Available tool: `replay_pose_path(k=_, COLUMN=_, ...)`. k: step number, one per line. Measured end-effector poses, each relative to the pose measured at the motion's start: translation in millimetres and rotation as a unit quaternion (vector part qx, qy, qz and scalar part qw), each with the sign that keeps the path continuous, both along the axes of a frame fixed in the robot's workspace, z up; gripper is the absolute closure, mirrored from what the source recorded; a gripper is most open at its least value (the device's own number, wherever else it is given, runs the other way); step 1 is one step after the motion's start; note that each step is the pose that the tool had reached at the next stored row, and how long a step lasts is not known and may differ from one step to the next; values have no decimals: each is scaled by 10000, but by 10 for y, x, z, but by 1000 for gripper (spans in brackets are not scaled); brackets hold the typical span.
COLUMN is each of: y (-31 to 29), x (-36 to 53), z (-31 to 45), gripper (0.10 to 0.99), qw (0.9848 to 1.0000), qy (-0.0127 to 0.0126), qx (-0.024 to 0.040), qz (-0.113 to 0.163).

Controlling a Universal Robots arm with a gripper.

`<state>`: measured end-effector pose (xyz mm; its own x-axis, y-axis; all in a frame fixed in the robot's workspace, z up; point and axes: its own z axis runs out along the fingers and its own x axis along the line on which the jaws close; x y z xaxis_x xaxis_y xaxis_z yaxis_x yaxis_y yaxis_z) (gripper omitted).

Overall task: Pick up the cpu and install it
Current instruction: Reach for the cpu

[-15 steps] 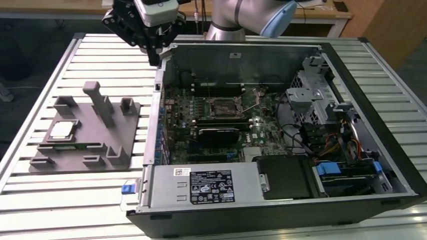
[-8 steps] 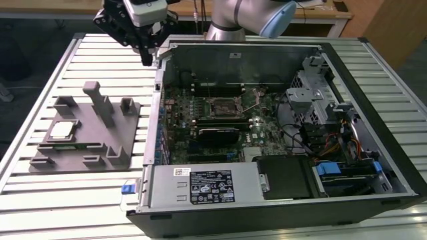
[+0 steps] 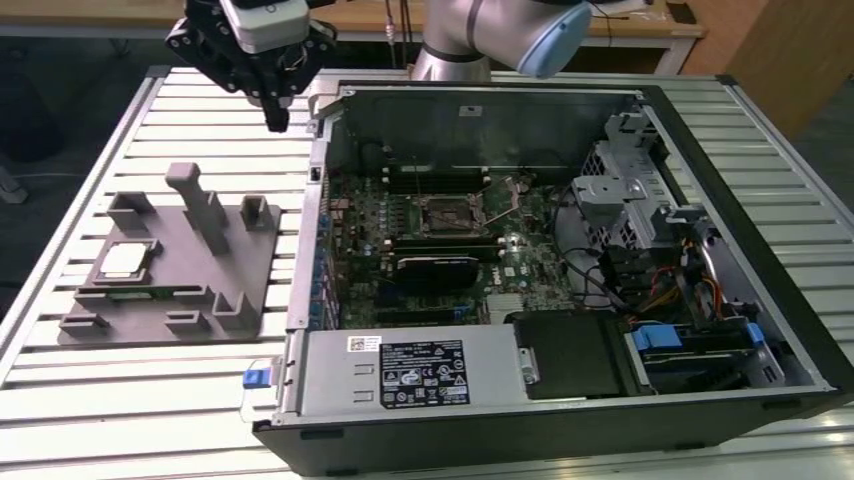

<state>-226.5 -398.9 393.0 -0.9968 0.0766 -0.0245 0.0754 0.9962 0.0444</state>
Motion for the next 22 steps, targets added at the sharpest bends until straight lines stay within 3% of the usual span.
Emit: replay_pose_path(k=22, y=0, x=-380, z=-4, gripper=980, qw=10000, qy=0, qx=0, qz=0)
